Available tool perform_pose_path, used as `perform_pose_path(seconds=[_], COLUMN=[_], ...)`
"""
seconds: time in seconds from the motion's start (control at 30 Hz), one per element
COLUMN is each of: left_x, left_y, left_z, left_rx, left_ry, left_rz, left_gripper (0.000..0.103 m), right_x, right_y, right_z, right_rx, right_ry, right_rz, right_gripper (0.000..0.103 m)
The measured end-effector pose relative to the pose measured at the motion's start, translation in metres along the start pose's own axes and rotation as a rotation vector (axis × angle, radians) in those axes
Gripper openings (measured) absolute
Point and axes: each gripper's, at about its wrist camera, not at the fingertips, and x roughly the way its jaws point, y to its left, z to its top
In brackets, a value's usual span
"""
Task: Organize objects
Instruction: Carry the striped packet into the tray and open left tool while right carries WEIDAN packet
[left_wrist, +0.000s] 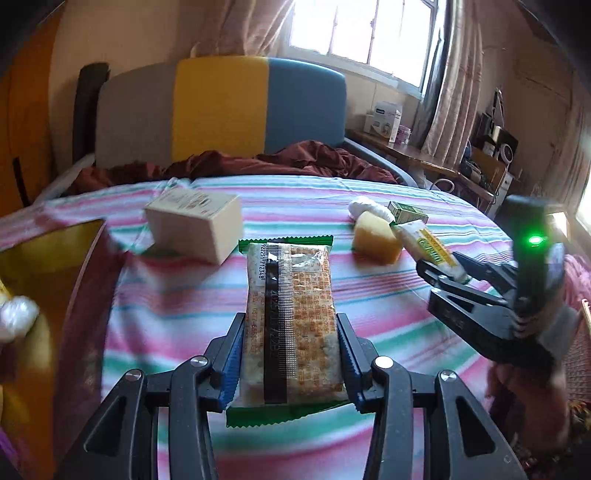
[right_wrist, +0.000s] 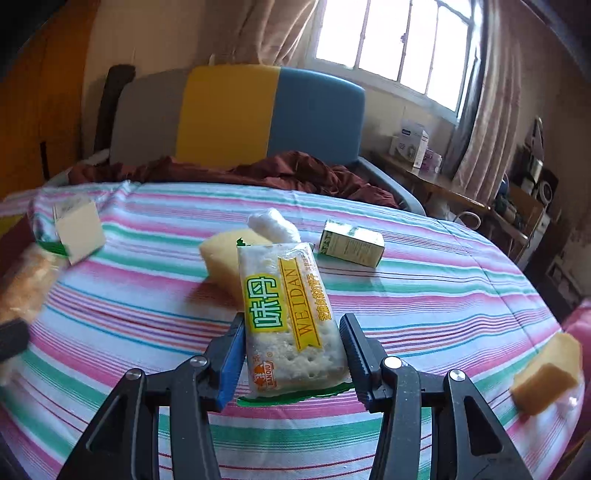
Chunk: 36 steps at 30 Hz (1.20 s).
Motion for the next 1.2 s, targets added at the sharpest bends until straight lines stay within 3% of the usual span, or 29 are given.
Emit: perform_pose_path(seconds=[0.33,0.63,0.87,0.97,1.2], left_x=[-0.044,-0.065,-0.035,-0.019,0.003], left_y=[0.059,0.135,0.184,0.205,0.241], left_z=[-0.005,0.001,0.005,0.011,0.024], left_rx=[-0.138,-0.296,-0.349,-0.418,-0.506], left_ry=[0.001,0.010,0.148,0.210,0.267], left_rz=[0.008,0.034,0.072,0.065,0.133], left_gripper=[0.046,0.046,0.046,0.046,0.048], right_x=[-0.001,-0.008,-0.007,-0.006,-0.006], right_y=[0.007,0.018,0.022,0.026,0.032], right_z=[-0.001,-0.003,-0.003,-0.004,-0.005], right_rx=[-0.030,-0.080,-0.096,-0.113,-0.142], right_ry=[0.001,-0.023,-0.013,-0.010,-0.010], right_rz=[-0.025,-0.026,-0.038,-0.049,-0.066], right_gripper=[0.050,0.050,0.050,0.050,0.050])
